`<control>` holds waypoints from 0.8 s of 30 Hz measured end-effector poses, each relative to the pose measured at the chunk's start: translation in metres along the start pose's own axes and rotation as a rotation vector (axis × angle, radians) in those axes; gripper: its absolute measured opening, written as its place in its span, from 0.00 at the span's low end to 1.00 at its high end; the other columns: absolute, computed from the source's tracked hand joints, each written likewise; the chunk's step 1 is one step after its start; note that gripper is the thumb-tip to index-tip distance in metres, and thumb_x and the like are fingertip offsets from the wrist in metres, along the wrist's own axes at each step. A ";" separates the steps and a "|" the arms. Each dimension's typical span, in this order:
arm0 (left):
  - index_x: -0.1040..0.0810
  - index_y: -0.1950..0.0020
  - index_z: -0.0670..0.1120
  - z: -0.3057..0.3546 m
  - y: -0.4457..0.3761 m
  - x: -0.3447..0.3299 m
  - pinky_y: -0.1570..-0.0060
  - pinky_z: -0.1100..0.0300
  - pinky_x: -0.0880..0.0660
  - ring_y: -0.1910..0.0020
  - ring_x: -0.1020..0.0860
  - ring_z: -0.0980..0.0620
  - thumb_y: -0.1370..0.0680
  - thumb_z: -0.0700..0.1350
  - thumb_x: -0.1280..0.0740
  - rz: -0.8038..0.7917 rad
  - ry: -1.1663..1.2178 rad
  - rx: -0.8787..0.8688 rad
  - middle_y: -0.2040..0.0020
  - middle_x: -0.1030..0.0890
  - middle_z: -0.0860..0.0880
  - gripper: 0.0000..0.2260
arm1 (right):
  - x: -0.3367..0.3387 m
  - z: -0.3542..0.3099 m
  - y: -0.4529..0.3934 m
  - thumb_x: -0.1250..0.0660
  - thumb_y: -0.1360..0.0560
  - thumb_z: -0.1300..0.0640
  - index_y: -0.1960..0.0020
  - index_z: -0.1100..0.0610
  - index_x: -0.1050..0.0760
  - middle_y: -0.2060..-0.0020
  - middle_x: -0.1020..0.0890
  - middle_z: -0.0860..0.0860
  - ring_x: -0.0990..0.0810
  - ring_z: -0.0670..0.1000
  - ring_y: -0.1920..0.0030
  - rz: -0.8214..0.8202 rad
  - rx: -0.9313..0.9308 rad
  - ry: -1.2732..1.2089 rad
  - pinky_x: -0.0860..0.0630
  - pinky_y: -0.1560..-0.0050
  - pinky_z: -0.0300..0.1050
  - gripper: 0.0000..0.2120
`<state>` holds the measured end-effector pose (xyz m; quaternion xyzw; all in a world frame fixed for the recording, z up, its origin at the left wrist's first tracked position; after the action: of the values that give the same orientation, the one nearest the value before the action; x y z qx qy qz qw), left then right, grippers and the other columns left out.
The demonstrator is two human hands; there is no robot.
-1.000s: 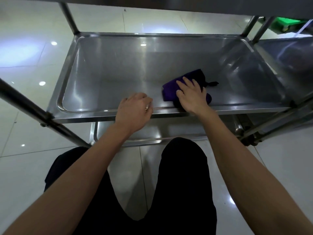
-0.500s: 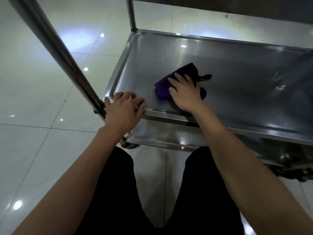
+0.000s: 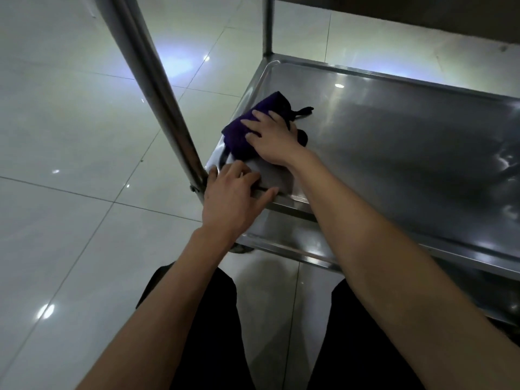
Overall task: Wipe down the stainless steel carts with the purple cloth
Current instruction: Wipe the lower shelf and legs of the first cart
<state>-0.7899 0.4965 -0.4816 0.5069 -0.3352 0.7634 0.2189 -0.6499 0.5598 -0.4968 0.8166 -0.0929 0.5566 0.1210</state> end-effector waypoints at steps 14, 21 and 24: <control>0.19 0.41 0.54 0.029 -0.014 -0.002 0.30 0.31 0.41 0.33 0.30 0.42 0.23 0.53 0.36 -0.158 -0.047 0.017 0.38 0.24 0.49 0.13 | 0.027 0.092 0.074 0.47 0.18 0.44 0.23 0.43 0.37 0.20 0.43 0.44 0.50 0.51 0.20 0.140 -0.178 -0.100 0.56 0.24 0.61 0.23; 0.22 0.40 0.49 0.149 -0.030 -0.031 0.36 0.41 0.32 0.38 0.27 0.43 0.23 0.47 0.38 -0.246 0.040 -0.220 0.41 0.22 0.47 0.13 | 0.059 0.204 0.162 0.45 0.18 0.44 0.23 0.43 0.36 0.21 0.41 0.43 0.48 0.51 0.21 0.231 -0.375 -0.097 0.53 0.23 0.63 0.23; 0.22 0.39 0.48 0.204 -0.034 -0.050 0.40 0.42 0.29 0.38 0.27 0.42 0.22 0.48 0.40 -0.288 0.042 -0.295 0.41 0.23 0.46 0.14 | 0.072 0.246 0.202 0.45 0.18 0.45 0.23 0.43 0.36 0.21 0.41 0.44 0.47 0.51 0.21 0.265 -0.455 -0.102 0.52 0.24 0.64 0.23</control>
<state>-0.6195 0.3701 -0.4640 0.4959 -0.3629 0.6773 0.4045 -0.4638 0.2918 -0.4966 0.7762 -0.3277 0.4905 0.2225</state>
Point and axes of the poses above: each hand's wrist, its own y-axis away from the middle knuckle, its own x-axis out of the back of the hand, z = x × y, the point moved 10 cm from there along -y, towards the middle knuckle
